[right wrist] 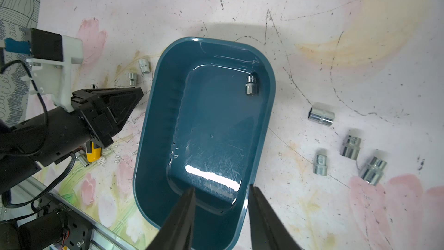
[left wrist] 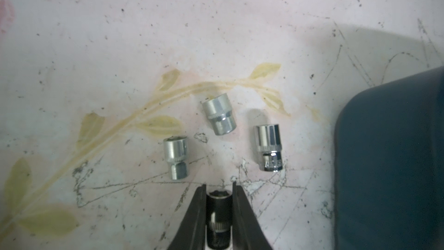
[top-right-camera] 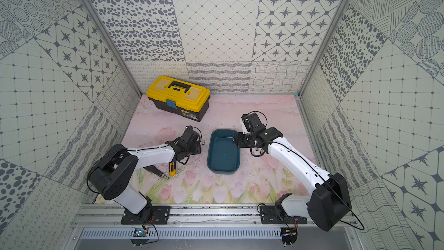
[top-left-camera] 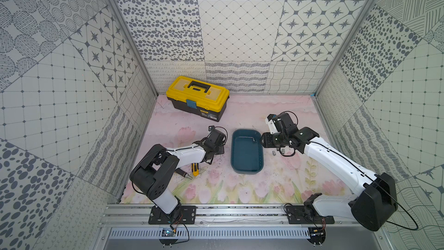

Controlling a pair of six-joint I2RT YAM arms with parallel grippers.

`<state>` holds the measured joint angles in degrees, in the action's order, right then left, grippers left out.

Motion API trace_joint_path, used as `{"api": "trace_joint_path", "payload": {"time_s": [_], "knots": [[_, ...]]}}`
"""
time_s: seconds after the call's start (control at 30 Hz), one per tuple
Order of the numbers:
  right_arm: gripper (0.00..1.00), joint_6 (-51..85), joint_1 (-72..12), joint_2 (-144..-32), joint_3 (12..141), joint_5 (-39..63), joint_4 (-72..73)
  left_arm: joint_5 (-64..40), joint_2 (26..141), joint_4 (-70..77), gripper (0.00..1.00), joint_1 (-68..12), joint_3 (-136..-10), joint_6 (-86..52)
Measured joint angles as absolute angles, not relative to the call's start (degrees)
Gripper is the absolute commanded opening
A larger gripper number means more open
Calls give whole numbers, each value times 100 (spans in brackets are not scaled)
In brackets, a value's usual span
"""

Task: Take out the socket from the storage box
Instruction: Place the socket head at the center of the board.

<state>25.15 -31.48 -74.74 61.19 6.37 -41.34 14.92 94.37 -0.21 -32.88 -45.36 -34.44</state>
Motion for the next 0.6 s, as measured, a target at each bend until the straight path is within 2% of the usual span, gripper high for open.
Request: {"api": "trace_joint_path", "payload": {"time_s": [0.27, 0.47, 0.6], "knots": [[42, 2532, -3223, -7481, 6130, 478, -4134, 1466, 9518, -14, 20, -3288, -4543, -3444], [42, 2532, -3299, -7616, 6176, 419, -4130, 1450, 9507, 5, 30, -3288, -4543, -3444], [42, 2532, -3343, -7673, 6208, 397, -4121, 1444, 9452, 21, 32, -3288, -4543, -3446]]}}
